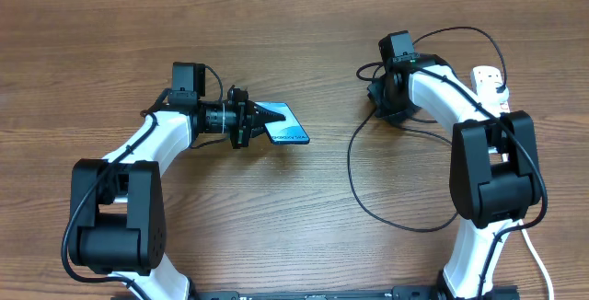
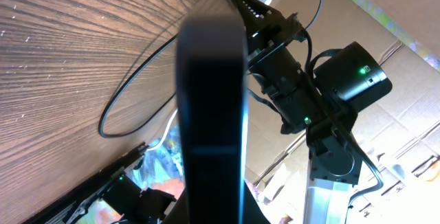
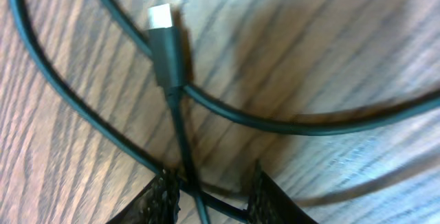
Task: Plug charger to phone and switch on socket
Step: 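Grasp the black cable just behind its USB-C plug with the right gripper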
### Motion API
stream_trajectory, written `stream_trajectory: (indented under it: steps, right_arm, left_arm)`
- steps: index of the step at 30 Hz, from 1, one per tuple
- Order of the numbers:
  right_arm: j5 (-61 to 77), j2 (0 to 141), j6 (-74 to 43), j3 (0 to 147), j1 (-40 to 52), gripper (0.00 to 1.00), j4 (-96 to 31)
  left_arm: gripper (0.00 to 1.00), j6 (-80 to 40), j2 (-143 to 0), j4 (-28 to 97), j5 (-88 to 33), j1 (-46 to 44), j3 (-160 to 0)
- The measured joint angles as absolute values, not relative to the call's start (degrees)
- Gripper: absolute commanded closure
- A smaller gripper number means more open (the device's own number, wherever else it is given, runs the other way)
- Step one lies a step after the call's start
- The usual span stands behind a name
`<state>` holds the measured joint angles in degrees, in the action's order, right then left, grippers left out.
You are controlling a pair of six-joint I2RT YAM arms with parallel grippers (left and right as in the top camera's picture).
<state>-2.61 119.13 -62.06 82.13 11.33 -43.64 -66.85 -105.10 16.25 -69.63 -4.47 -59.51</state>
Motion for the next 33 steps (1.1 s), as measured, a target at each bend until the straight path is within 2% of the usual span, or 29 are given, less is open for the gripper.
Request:
stream_trajectory:
  steps: [5,8,13,20,28,33]
  right_arm:
    - [-3.3,119.2,-65.3,82.2,11.3,0.72,-44.7]
    - [-3.4,119.3,-66.0,82.3,11.4,0.84,-45.0]
    - [-3.4,119.5,-67.0,82.3,12.0,0.96,-44.6]
    - [-1.9,120.7,-62.9,85.2,12.5,0.96,-45.0]
    - [-1.3,120.5,-57.0,97.3,12.5,0.96,-52.8]
    - [0.0,116.3,-53.2,99.1,12.7,0.96,-56.1]
  left_arm:
    - [0.96,-66.9,-105.1,16.3,-69.6,-4.5,-59.5]
    - [0.96,-66.9,-105.1,16.3,-69.6,-4.5,-59.5]
    - [0.96,-66.9,-105.1,16.3,-69.0,-4.5,-59.5]
    - [0.96,-66.9,-105.1,16.3,-68.4,-4.5,-59.5]
    - [0.96,-66.9,-105.1,16.3,-67.5,-4.5,-59.5]
    - [0.96,-66.8,-105.1,16.2,-67.2,-4.5,-59.5]
